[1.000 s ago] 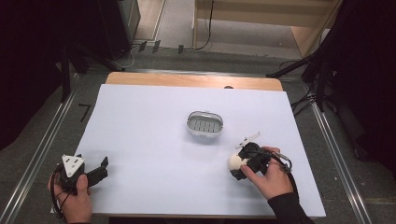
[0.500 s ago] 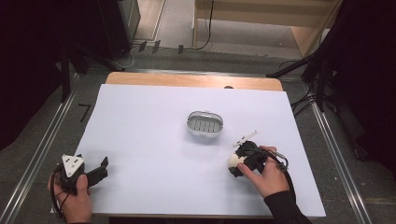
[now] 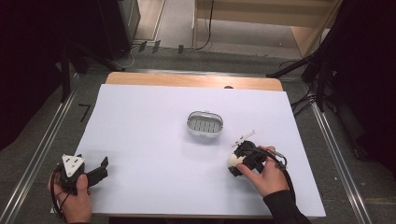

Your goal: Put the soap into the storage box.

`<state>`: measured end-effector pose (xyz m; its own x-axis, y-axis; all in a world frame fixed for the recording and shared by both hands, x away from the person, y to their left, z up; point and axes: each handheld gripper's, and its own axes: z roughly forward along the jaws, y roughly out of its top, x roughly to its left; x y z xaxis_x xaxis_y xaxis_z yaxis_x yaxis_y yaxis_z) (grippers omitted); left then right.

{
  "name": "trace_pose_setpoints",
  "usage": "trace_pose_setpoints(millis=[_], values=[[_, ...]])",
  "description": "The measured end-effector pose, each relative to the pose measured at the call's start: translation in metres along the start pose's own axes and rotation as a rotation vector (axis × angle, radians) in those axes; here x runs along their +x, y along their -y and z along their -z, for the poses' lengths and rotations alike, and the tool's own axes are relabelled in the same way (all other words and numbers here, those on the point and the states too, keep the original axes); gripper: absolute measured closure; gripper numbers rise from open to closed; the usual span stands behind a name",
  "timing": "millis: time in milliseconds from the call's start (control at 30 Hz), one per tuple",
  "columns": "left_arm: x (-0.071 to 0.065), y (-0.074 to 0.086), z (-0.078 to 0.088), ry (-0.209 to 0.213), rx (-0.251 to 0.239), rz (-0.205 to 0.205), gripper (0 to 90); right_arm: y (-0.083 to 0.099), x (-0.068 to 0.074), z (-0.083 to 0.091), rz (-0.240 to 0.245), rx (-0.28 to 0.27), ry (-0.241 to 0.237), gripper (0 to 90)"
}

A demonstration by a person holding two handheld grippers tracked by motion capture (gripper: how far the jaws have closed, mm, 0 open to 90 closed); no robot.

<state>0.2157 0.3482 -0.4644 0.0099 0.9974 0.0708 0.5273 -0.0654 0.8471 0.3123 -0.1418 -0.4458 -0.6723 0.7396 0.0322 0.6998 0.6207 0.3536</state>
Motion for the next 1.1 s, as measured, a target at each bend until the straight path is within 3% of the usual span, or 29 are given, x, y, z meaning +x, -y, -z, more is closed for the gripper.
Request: trace_pose_setpoints(millis=[400, 1100], values=[[0.0, 0.0, 0.0, 0.002, -0.001, 0.004, 14.1, -0.008, 0.0, 0.004, 0.02, 0.007, -0.007, 25.2], [0.0, 0.0, 0.0, 0.002, 0.0, 0.002, 14.1, -0.021, -0.002, 0.013, 0.014, 0.001, -0.021, 25.3]])
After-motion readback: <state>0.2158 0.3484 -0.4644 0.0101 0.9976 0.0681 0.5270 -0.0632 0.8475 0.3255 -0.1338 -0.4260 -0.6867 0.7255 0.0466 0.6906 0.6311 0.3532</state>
